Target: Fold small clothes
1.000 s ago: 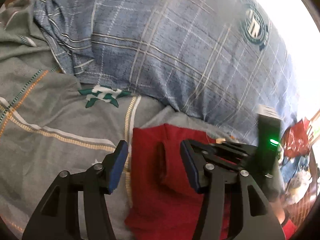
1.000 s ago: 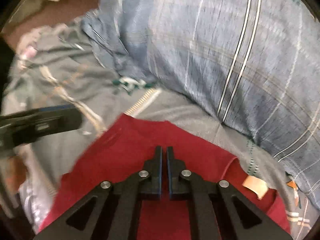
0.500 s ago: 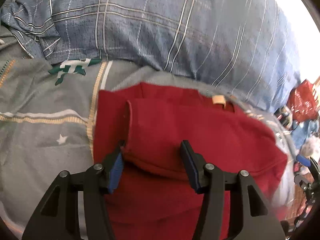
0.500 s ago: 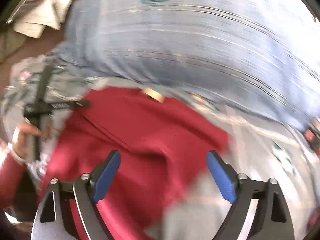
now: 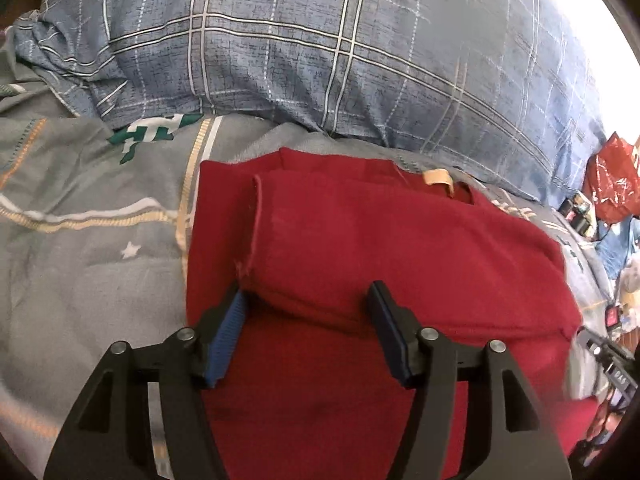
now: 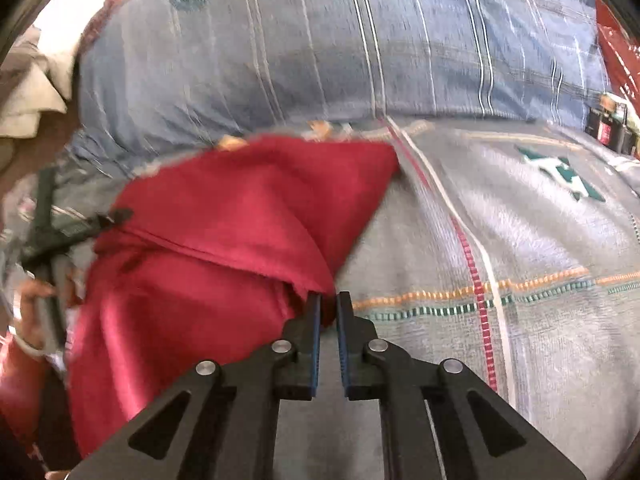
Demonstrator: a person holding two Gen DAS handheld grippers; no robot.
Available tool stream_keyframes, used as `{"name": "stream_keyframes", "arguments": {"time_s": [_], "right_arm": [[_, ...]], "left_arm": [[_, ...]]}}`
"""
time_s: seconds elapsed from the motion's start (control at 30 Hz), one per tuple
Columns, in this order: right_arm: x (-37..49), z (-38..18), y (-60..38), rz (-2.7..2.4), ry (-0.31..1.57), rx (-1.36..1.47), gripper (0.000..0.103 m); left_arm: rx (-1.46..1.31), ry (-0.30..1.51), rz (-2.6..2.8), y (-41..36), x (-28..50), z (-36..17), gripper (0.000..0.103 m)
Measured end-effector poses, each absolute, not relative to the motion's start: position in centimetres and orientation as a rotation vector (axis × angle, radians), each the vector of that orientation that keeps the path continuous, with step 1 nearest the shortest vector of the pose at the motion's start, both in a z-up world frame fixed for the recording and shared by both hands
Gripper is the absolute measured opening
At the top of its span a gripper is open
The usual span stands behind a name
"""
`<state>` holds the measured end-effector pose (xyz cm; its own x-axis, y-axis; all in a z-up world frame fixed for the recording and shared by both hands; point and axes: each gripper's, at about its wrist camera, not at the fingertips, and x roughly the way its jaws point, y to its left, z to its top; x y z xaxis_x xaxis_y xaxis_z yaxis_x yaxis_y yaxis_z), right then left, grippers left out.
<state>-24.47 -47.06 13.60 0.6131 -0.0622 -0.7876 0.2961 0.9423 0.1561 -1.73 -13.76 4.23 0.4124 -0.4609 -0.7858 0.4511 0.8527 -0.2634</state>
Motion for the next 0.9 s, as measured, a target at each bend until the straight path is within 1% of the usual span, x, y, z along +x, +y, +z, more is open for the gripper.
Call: {"name": "stream_keyframes", "arguments": {"time_s": [0.03,0.07,0.1,0.13,0.17,0.2,0.23,0.33,0.43,0.53,0.7,0.77,0.9], "right_arm": [[-25.2,14.8,-46.8,-0.224,0.887,0.261,0.043],[-25.7,15.6,-46.4,-0.222,0.888,0.248,0.057],[-26.5,16.0,-46.1,-0.209,0.887,0.249,0.075],[-27.4,16.4,-45.7,-0.178,0.886,0.26,0.077],[-28.4,16.7,-45.3,-0.135,0.891,0.279,0.076],[-29.4,16.8,-44.8,-0.092,0.898,0.306,0.077],[-30.0,16.6,-44.7,-0.064,0.905,0.329,0.079],[-32.2,14.8,-44.1,0.002,0.938,0.421,0.085],[-33.5,12.1,-42.6,0.01,1.003,0.444,0.085],[-34.7,11.1,-41.8,0.0,1.002,0.448,0.085],[-35.1,11.3,-40.3,-0.053,1.005,0.346,0.085],[-34.9,11.1,-39.7,-0.059,1.008,0.307,0.085],[-34.5,10.1,-39.5,-0.033,1.035,0.329,0.083]], "left_arm": [[-0.022,0.998,-0.591,-13.4,-2.3,4.9,0.061],[-0.033,1.0,-0.604,-12.8,-3.1,5.7,0.061],[-0.044,0.997,-0.613,-12.3,-3.9,6.3,0.061],[-0.056,0.995,-0.623,-11.8,-4.6,6.7,0.061],[-0.075,1.001,-0.638,-10.9,-5.8,7.2,0.061],[-0.088,1.009,-0.646,-10.2,-6.7,7.5,0.064],[-0.099,1.015,-0.653,-9.3,-8.0,7.8,0.067],[-0.077,1.019,-0.658,-7.6,-11.4,7.7,0.068],[-0.041,1.041,-0.638,-6.1,-13.9,7.0,0.068],[-0.004,1.03,-0.585,-4.8,-16.1,6.5,0.068],[0.086,1.011,-0.489,-4.4,-18.6,5.6,0.068],[0.089,1.019,-0.48,-4.4,-19.1,5.2,0.068],[0.053,1.04,-0.494,-4.6,-19.7,4.6,0.069]]}}
